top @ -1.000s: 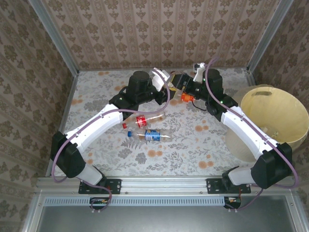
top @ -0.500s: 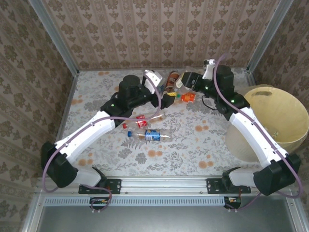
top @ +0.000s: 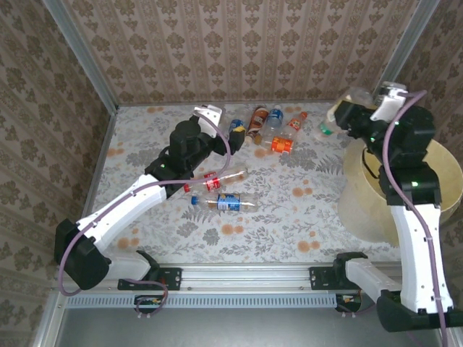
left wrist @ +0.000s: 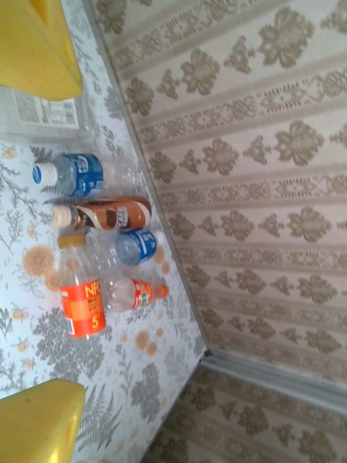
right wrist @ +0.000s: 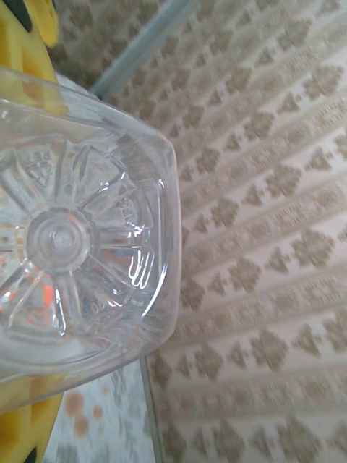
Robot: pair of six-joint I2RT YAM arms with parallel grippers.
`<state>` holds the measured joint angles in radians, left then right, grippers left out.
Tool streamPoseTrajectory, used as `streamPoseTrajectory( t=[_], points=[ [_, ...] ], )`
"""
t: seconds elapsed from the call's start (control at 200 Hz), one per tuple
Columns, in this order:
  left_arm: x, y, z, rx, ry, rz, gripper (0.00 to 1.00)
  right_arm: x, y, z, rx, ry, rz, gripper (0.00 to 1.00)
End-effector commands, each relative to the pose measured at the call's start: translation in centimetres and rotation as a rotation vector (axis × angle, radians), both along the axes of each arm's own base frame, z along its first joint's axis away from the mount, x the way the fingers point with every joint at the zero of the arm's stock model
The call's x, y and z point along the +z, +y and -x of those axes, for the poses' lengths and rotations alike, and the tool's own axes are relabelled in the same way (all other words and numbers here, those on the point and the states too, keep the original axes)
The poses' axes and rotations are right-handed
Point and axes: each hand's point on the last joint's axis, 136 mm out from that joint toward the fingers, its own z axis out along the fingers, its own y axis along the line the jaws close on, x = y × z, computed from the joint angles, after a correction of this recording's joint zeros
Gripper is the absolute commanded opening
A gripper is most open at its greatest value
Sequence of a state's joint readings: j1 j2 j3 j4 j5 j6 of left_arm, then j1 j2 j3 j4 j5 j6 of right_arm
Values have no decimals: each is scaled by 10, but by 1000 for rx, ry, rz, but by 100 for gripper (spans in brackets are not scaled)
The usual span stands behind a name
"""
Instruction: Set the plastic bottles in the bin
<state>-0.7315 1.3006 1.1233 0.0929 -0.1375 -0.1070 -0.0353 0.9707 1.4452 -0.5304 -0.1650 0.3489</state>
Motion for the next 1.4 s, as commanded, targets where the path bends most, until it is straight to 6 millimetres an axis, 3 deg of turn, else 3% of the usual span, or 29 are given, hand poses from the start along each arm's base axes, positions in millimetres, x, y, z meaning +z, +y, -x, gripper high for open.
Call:
streamPoseTrajectory(
  t=[0.0,0.115,0.275,0.375,0.49,0.625,0.855,1.08,1.31,1.395],
  points=[
    [-7,20,-9,112,34,9,100,2,-33,24,-128,35,85,47],
    [-12,27,-13,150,51,0,100,10,-61,47,-253,66,132,47],
    [-20,36,-20,190,77,5,100,2,-97,67,-416,191,221,47],
    [-27,47,-27,245,107,11,100,-11,-126,78,-569,316,285,45],
    [-43,76,-40,375,197,39,100,-33,-148,90,-670,496,363,46],
    [-64,102,-49,475,292,103,100,-59,-156,97,-677,640,413,46],
    [-74,112,-61,532,348,62,100,-110,-150,95,-599,807,368,44],
    [-73,98,-76,501,405,15,100,-160,-160,100,-610,986,359,48],
    [-90,100,-79,531,460,-3,100,-182,-179,108,-663,1104,380,56],
    [-94,101,-79,541,474,-7,100,-188,-182,106,-678,1110,368,65]
  ],
)
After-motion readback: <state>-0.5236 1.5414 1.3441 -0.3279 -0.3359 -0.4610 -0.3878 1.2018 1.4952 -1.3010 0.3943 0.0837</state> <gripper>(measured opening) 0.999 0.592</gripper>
